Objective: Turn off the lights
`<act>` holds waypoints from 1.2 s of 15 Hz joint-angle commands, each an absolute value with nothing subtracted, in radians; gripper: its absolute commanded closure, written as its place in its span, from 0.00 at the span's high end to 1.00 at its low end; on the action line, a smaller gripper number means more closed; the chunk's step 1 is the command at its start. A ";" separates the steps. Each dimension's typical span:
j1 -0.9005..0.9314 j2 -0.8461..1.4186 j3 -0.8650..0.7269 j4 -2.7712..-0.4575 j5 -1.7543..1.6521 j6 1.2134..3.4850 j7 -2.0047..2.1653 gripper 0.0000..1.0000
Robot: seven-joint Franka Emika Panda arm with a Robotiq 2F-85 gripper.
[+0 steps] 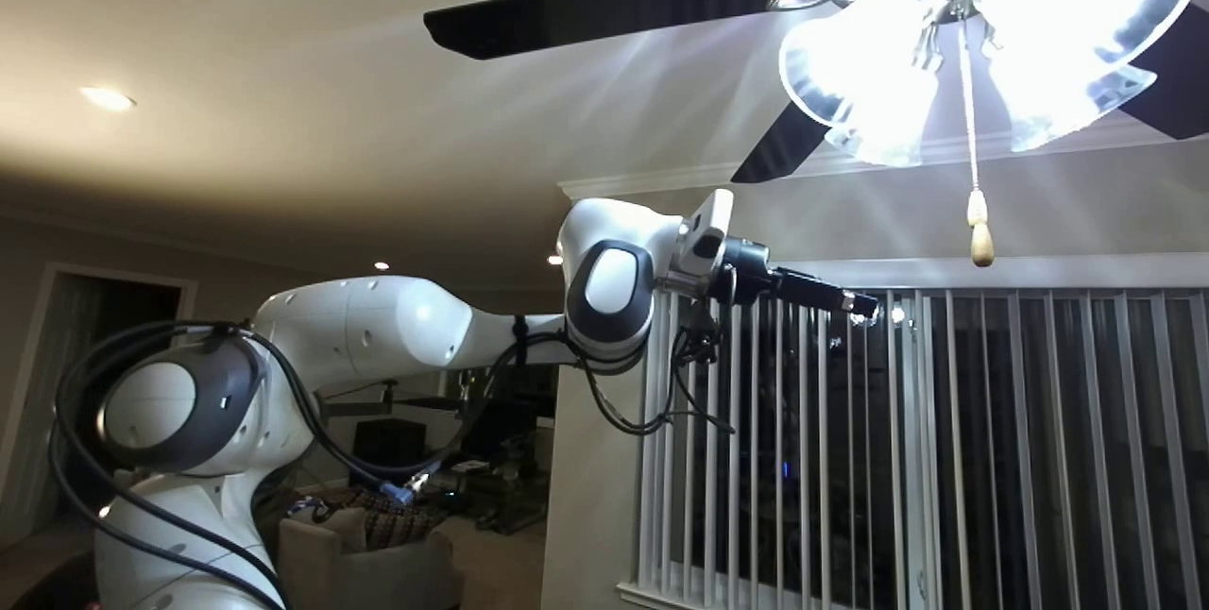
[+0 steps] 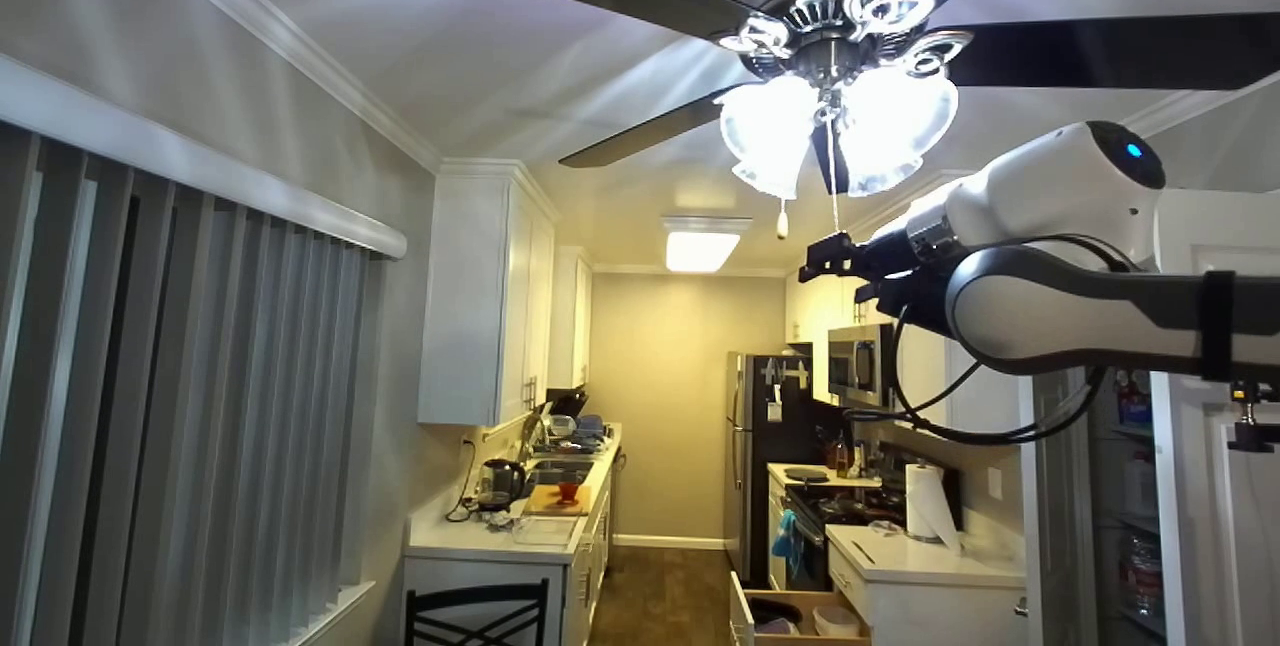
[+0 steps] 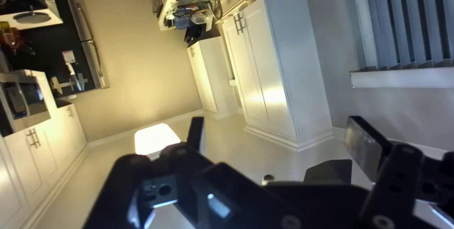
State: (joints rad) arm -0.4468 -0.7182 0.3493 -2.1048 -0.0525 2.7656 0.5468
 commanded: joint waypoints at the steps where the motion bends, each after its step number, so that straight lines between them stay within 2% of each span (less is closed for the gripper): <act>1: -0.604 -0.654 0.422 -1.969 -0.134 2.732 0.654 1.00; 6: -0.739 -0.537 0.544 -1.764 -0.263 2.646 0.728 1.00; 10: -0.775 -0.453 0.599 -1.654 -0.378 2.554 0.797 1.00; 18: -0.642 -0.302 0.497 -1.553 -0.519 2.428 0.815 1.00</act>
